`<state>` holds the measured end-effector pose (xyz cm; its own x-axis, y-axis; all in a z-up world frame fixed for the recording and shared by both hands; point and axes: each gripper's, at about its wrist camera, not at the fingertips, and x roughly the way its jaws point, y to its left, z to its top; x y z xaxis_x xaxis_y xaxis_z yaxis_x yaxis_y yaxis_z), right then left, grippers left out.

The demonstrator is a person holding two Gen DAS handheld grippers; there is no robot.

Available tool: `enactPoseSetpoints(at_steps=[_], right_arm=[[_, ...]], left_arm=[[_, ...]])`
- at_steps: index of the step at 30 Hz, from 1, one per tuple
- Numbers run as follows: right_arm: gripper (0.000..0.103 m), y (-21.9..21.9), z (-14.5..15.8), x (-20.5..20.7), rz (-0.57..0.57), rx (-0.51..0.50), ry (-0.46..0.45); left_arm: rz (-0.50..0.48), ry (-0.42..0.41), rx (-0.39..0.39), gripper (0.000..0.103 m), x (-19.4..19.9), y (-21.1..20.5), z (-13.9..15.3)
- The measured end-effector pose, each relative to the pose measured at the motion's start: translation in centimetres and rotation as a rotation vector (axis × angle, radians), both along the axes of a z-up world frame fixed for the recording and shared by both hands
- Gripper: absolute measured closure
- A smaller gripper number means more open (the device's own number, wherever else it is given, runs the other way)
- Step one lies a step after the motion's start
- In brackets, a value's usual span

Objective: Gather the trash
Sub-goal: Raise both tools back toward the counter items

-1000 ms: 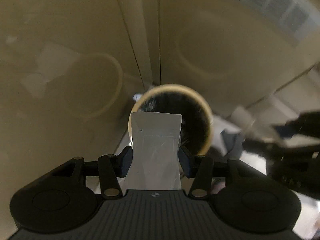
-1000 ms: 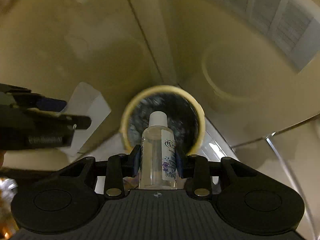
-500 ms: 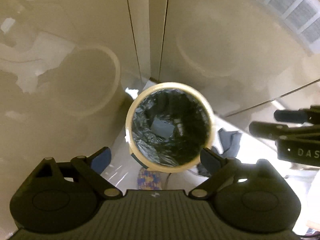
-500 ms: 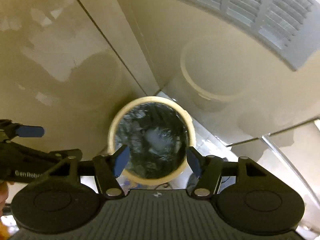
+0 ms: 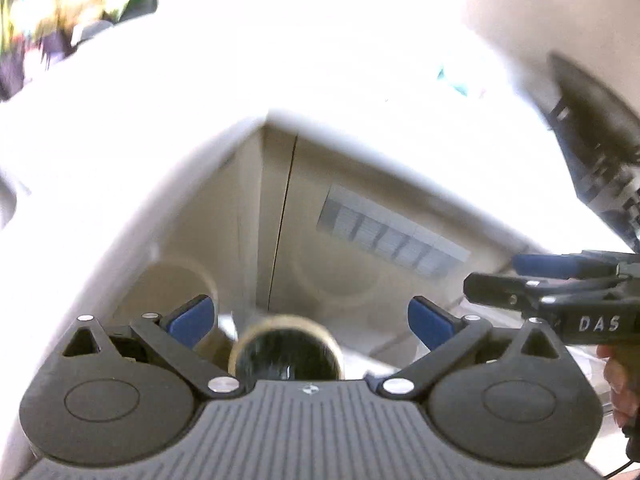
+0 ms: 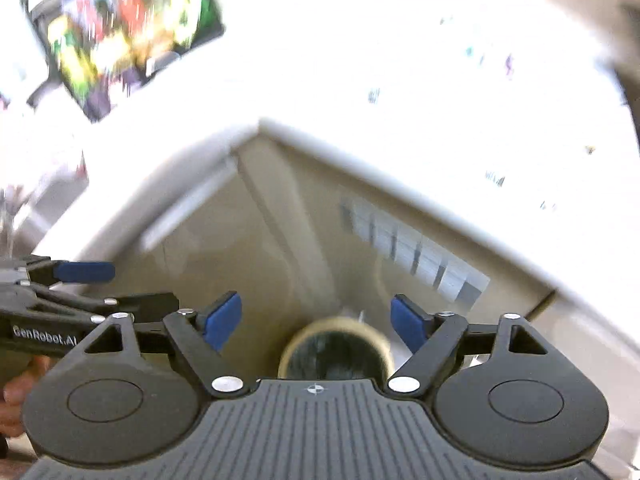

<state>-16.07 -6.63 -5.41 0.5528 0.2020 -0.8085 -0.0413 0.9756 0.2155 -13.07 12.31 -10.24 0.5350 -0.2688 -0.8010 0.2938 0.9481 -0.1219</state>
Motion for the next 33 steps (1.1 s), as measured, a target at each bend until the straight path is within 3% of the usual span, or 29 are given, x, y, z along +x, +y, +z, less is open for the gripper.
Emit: enactPoseSetpoints(at_steps=[4, 7, 9, 15, 23, 33], right_arm=[[0.012, -0.6, 4.5, -0.3, -0.071, -0.047, -0.114], [0.002, -0.9, 6.9, -1.1, -0.117, -0.084, -0.177], [0.0, -1.3, 8.2, -1.7, -0.15, -0.099, -0.233], [0.0, -3.3, 9.3, -0.7, -0.135, -0.084, -0.29], [0.0, -5.9, 10.1, 2.5, -0.113, -0.052, -0.33], [0.0, -9.3, 8.4, 6.3, -0.178, -0.096, -0.302]], left_arm=[[-0.059, -0.121, -0.011, 0.0, 0.6, -0.6, 4.9], [-0.072, -0.124, -0.049, 0.0, 1.3, -0.7, 7.1], [-0.08, -0.126, -0.064, 0.0, 1.7, -1.1, 8.2], [-0.085, -0.201, -0.017, 0.0, 2.5, -3.7, 9.8], [-0.051, -0.236, 0.051, 0.0, 5.0, -6.4, 11.4], [0.004, -0.183, 0.055, 0.0, 11.0, -8.3, 10.8]])
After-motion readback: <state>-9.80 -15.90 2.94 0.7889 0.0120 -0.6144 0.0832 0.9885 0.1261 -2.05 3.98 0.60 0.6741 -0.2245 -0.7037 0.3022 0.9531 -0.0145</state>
